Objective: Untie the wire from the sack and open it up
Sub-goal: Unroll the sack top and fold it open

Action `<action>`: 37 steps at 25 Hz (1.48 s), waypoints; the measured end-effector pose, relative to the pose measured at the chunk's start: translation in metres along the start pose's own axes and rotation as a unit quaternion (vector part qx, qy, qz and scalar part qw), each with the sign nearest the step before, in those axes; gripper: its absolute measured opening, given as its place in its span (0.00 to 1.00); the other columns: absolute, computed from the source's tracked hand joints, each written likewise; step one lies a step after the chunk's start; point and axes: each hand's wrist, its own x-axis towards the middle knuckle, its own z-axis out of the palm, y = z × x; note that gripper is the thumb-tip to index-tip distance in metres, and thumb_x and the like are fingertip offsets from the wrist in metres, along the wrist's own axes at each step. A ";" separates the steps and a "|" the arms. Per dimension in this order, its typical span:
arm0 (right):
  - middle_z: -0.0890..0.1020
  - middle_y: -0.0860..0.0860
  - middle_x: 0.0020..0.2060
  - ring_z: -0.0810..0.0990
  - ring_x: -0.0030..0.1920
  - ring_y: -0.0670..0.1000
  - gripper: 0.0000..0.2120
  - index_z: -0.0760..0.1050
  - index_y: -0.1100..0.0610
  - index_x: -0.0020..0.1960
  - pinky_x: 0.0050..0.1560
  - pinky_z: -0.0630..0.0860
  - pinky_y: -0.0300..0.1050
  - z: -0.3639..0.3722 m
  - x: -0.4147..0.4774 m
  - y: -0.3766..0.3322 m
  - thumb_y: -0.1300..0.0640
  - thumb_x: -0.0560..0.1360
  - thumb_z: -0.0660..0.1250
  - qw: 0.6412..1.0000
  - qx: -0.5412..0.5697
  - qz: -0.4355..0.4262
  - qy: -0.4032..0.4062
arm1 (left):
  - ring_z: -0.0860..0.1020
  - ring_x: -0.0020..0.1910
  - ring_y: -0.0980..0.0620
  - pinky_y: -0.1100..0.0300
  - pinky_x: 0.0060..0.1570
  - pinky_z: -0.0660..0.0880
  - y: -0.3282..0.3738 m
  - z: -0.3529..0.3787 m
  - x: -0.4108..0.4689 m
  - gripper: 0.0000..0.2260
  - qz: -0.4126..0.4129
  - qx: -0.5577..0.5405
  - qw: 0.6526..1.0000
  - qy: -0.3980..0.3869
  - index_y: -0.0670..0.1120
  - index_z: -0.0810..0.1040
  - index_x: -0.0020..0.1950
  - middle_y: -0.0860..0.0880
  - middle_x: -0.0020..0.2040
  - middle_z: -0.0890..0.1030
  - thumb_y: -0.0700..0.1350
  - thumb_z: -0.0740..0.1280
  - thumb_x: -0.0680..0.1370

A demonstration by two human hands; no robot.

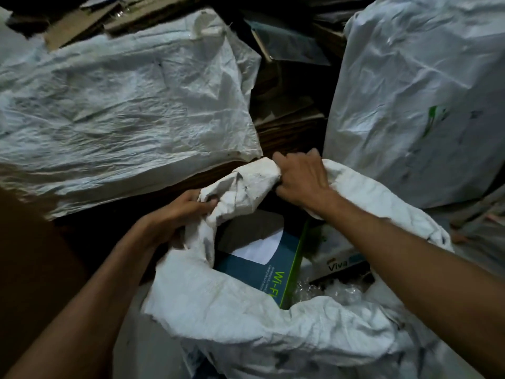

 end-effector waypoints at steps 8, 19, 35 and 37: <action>0.84 0.49 0.35 0.82 0.40 0.53 0.07 0.84 0.55 0.38 0.41 0.76 0.49 -0.011 0.063 0.034 0.58 0.59 0.74 0.902 0.288 -0.004 -0.322 | 0.56 0.80 0.41 0.35 0.72 0.63 0.055 0.075 0.043 0.61 0.175 0.545 0.816 0.076 0.46 0.39 0.83 0.43 0.82 0.52 0.71 0.72 0.67; 0.80 0.59 0.61 0.80 0.58 0.62 0.37 0.66 0.52 0.74 0.59 0.72 0.57 0.027 -0.041 0.054 0.40 0.70 0.74 0.991 -0.015 0.118 -0.065 | 0.81 0.49 0.41 0.46 0.51 0.76 0.038 0.033 0.107 0.26 0.131 0.426 0.889 0.105 0.44 0.77 0.52 0.40 0.50 0.84 0.66 0.56 0.81; 0.76 0.56 0.64 0.74 0.65 0.58 0.34 0.72 0.54 0.68 0.62 0.71 0.57 -0.005 -0.031 0.097 0.36 0.70 0.73 0.962 0.057 0.241 -0.117 | 0.81 0.55 0.38 0.47 0.47 0.74 0.074 0.137 0.172 0.20 0.315 0.598 0.736 0.041 0.45 0.70 0.64 0.43 0.60 0.80 0.58 0.64 0.80; 0.65 0.59 0.75 0.62 0.76 0.63 0.47 0.58 0.55 0.79 0.71 0.60 0.68 0.007 -0.069 0.061 0.32 0.71 0.71 0.964 -0.030 0.252 -0.078 | 0.81 0.58 0.39 0.48 0.50 0.75 0.073 0.122 0.179 0.17 0.291 0.572 0.767 -0.012 0.48 0.72 0.65 0.45 0.62 0.81 0.56 0.62 0.81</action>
